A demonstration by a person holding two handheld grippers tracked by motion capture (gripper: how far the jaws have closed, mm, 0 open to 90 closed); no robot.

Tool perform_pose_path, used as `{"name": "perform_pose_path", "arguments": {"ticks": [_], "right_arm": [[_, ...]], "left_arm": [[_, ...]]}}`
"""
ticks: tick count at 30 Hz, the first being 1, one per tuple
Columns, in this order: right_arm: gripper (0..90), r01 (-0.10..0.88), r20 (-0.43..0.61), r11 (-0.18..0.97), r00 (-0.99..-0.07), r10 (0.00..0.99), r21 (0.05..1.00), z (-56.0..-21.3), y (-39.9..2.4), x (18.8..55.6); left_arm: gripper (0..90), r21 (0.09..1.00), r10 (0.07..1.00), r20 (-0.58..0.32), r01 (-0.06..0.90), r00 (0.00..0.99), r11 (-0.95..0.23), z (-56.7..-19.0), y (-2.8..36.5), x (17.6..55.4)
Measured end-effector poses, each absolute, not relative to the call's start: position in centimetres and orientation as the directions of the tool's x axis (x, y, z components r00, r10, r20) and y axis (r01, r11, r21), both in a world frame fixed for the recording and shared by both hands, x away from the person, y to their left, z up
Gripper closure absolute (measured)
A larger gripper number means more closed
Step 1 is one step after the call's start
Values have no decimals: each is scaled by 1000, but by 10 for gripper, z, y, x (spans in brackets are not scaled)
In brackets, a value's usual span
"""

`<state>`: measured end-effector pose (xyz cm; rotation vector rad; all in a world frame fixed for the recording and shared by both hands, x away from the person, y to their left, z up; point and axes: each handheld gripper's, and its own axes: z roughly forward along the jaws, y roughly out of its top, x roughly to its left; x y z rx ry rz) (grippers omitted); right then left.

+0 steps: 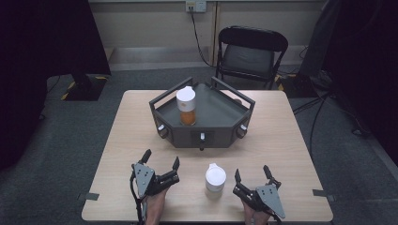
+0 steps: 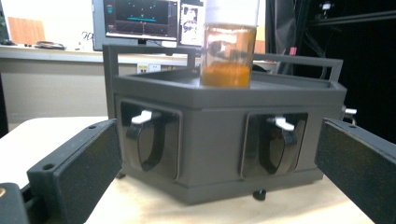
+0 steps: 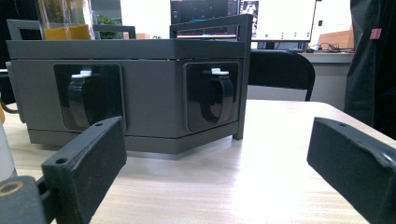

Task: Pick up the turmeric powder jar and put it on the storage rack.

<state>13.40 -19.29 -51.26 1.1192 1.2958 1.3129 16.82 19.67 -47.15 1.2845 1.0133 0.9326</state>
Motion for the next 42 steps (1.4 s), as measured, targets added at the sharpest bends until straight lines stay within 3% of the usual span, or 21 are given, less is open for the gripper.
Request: {"name": "perform_pose_path", "arguments": {"ticks": [13, 42], "right_arm": [[35, -23, -10, 7, -135, 991, 1000, -513, -193, 134], [35, -23, -10, 7, -131, 991, 1000, -513, -192, 134]], "left_arm": [[1, 997, 961, -63, 60, 269, 48, -497, 196, 167], [4, 1000, 974, -8, -13, 226, 11, -514, 189, 160]]}}
